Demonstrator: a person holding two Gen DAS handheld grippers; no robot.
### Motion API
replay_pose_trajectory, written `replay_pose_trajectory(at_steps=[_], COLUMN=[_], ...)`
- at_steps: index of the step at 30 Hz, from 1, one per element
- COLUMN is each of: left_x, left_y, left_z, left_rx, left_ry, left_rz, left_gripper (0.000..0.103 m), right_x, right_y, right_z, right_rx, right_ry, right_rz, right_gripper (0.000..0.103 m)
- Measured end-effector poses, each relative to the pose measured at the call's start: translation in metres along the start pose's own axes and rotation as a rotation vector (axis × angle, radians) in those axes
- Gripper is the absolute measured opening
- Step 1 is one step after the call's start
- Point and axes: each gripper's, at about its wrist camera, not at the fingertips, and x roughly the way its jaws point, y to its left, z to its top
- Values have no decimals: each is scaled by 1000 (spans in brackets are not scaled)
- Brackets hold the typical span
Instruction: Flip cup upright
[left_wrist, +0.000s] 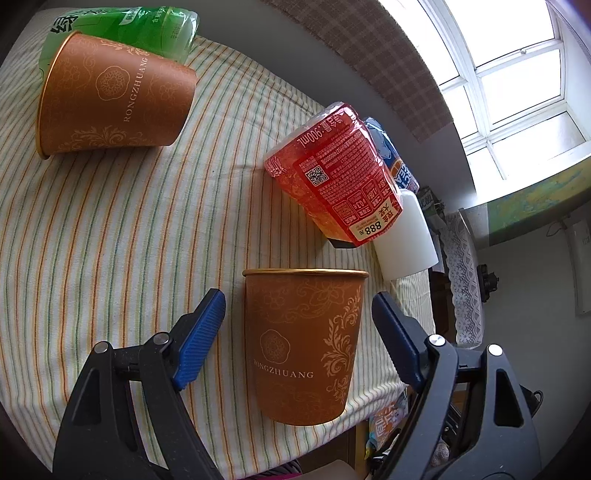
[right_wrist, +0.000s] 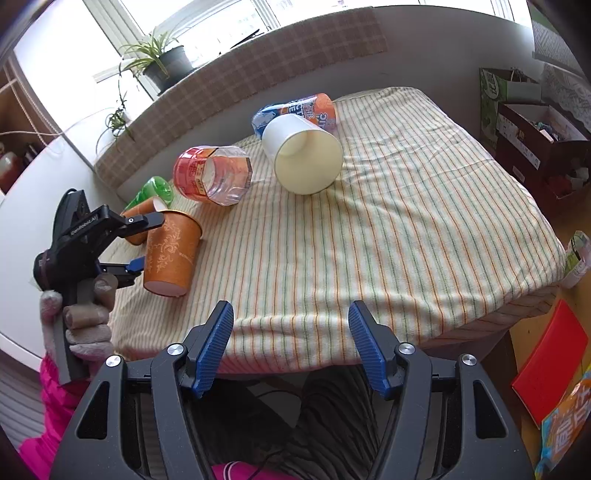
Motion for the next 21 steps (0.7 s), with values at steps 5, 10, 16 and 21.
replay_pose_trajectory(at_steps=[5,10,16,21], left_x=[9,6,-10,-25], left_y=[-4,-12,-35,-52], left_z=[2,-1,-11,-26], left_rx=[6,38,156,274], left_ry=[23,3,-89,-190], left_rz=[-4,16,100,194], left_gripper=[71,69,69,69], right_x=[2,2,3,5], right_y=[-3,-7,-5,-1], right_z=[0,-1,-2,-2], right_rx=[15,33,31,25], right_ry=[4,8,11,8], right_rz=[-13,-22,-14,-8], right_gripper=[64,64,64,64])
